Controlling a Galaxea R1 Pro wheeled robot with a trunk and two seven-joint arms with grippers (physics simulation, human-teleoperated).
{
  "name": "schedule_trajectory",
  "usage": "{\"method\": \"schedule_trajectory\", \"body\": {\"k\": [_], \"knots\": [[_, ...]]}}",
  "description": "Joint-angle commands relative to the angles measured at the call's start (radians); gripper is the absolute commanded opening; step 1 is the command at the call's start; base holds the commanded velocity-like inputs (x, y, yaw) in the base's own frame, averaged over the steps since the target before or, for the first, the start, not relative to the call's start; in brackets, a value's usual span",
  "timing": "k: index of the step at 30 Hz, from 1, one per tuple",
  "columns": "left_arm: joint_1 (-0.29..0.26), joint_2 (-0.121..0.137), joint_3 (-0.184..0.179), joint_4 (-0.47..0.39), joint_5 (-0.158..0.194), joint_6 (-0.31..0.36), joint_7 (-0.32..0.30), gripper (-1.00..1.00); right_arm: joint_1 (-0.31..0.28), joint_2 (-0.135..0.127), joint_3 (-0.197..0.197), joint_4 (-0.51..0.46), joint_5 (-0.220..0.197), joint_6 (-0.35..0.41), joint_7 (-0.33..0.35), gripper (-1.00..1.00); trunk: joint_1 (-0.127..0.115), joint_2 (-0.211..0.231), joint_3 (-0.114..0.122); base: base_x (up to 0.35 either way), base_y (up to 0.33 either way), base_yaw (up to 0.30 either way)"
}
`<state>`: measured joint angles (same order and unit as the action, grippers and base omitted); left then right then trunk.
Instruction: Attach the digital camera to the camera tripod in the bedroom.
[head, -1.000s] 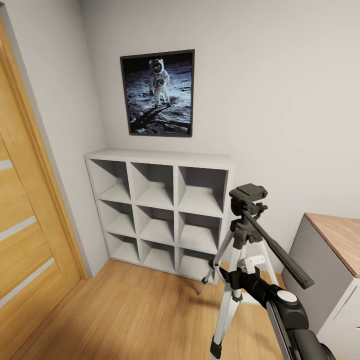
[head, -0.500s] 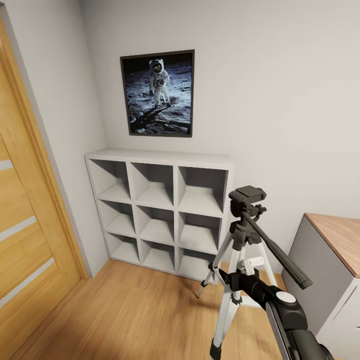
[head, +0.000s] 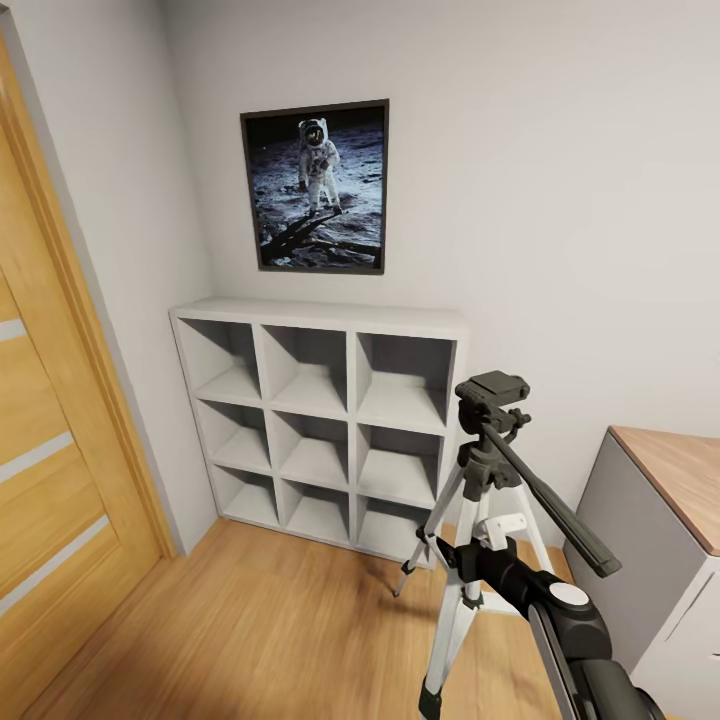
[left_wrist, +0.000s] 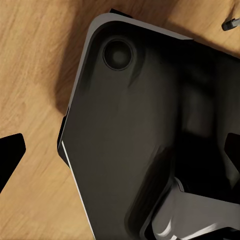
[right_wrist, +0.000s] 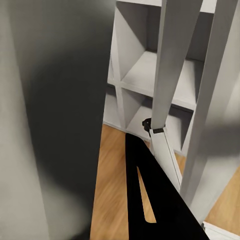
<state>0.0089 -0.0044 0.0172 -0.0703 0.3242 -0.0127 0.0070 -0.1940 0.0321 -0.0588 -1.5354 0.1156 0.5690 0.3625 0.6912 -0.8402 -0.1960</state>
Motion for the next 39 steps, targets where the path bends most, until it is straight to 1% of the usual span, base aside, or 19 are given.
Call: {"method": "schedule_trajectory", "body": {"k": [1,9,10,31,39], "knots": [[0.0,0.0,0.001,-0.002,0.004,-0.001,0.001,1.0,-0.001,0.002,-0.004,0.017,0.01,-0.02,0.01,-1.0,0.0,-0.001,-0.001,0.0,0.0,0.0],[0.0,0.0,0.001,-0.002,0.004,-0.001,0.001,1.0,-0.001,-0.001,-0.003,0.017,0.006,-0.019,0.012,-1.0,0.0,-0.001,-0.001,0.0,0.0,0.0],[0.0,0.0,0.001,-0.002,0.004,-0.001,0.001,1.0,-0.001,-0.002,-0.003,0.017,0.006,-0.019,0.012,1.0,0.0,-0.001,-0.001,0.0,0.0,0.0],[0.0,0.0,-0.001,-0.002,0.002,-0.001,0.001,1.0,-0.001,-0.004,-0.011,0.029,0.016,-0.02,0.009,1.0,0.0,-0.001,-0.001,-0.004,0.0,0.0],[0.0,-0.001,-0.002,-0.002,0.0,-0.001,0.001,1.0,-0.001,-0.007,-0.019,0.029,0.016,-0.034,0.007,1.0,0.0,-0.001,-0.001,-0.232,0.0,0.0]]}}
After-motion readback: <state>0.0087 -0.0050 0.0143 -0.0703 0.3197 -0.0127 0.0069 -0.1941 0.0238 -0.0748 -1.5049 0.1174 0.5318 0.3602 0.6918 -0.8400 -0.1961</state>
